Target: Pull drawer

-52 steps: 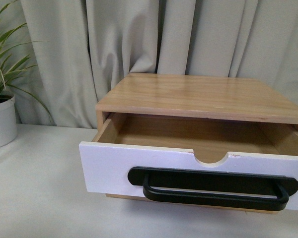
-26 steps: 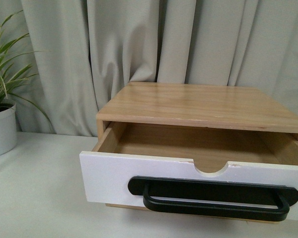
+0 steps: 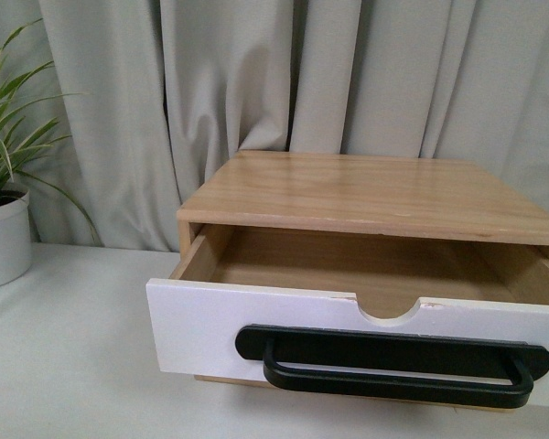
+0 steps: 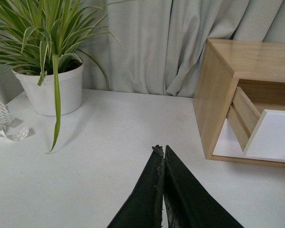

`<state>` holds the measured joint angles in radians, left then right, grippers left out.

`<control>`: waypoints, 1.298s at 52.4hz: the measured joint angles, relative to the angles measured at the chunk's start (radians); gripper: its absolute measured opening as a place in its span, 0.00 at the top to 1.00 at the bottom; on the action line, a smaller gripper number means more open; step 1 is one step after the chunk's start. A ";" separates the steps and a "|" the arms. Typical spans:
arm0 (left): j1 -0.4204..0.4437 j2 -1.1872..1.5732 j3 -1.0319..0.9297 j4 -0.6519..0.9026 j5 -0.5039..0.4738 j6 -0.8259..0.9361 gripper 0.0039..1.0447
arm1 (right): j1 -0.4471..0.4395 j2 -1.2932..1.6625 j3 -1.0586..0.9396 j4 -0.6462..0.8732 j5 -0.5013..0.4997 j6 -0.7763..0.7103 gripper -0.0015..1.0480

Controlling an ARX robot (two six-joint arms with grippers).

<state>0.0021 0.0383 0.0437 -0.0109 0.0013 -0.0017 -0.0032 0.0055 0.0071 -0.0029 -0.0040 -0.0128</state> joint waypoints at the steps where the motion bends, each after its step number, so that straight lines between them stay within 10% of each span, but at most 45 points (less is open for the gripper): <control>1: 0.000 -0.013 -0.011 0.005 -0.001 0.000 0.96 | 0.000 0.000 0.000 0.000 0.000 0.000 0.99; 18: 0.000 -0.035 -0.036 0.005 0.000 0.000 0.94 | 0.000 -0.002 0.000 0.000 0.000 0.000 0.95; 45: 0.000 -0.035 -0.036 0.005 0.000 0.000 0.04 | 0.000 -0.002 0.000 0.000 0.000 0.000 0.08; 68: 0.000 -0.035 -0.036 0.005 0.000 0.000 0.06 | 0.000 -0.002 0.000 0.000 0.000 0.002 0.09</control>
<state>0.0021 0.0032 0.0078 -0.0055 0.0010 -0.0021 -0.0032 0.0040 0.0071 -0.0029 -0.0040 -0.0109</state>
